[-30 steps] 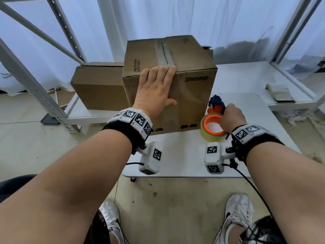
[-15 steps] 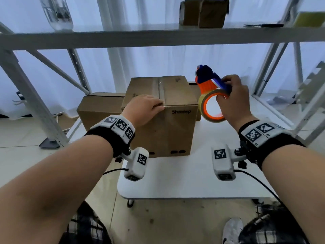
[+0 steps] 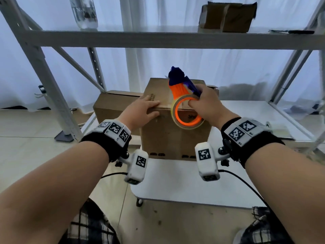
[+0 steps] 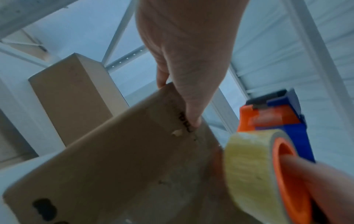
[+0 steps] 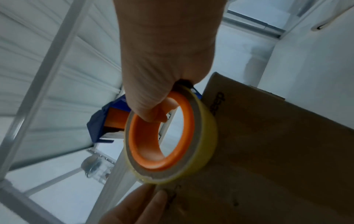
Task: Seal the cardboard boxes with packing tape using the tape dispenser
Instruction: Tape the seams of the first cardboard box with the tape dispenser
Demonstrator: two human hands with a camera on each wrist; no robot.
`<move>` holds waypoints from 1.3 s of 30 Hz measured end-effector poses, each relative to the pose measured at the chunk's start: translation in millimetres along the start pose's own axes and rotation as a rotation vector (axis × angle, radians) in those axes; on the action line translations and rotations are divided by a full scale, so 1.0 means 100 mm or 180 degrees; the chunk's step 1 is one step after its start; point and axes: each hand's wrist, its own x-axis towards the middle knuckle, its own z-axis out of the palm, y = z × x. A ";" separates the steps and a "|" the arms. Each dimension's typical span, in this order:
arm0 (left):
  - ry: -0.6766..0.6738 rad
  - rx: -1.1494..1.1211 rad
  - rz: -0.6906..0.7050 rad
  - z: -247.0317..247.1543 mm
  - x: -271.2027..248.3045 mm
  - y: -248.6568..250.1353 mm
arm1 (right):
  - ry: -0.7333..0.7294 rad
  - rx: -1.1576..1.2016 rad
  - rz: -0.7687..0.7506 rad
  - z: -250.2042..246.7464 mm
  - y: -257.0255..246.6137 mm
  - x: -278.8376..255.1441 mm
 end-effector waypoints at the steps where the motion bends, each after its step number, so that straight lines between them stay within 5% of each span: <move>1: 0.0167 -0.0103 0.0067 0.03 -0.02 -0.01 | -0.0007 -0.0106 -0.0036 0.02 0.02 0.02; 4: 0.0443 -0.0316 0.0210 0.05 -0.02 0.03 | -0.0117 -0.0304 -0.0115 0.06 0.06 0.08; 14: 0.0242 -0.2302 -0.0179 -0.13 -0.05 0.11 | -0.0655 -0.0250 -0.0043 -0.10 -0.02 0.00; 18: 0.0220 -0.3325 -0.0414 -0.18 -0.13 0.23 | -0.0314 -0.0667 -0.0537 -0.15 -0.08 -0.07; 23: 0.0245 -0.3121 -0.0208 -0.24 -0.21 0.37 | 0.0107 -0.1317 -0.1046 -0.16 -0.05 -0.13; 31: -0.0009 -0.3320 -0.0294 -0.19 -0.16 0.41 | 0.0111 -0.1288 -0.0964 -0.14 -0.05 -0.11; 39: 0.0226 -0.3413 -0.0195 -0.25 -0.21 0.41 | 0.0116 -0.0958 -0.0876 -0.15 0.01 -0.07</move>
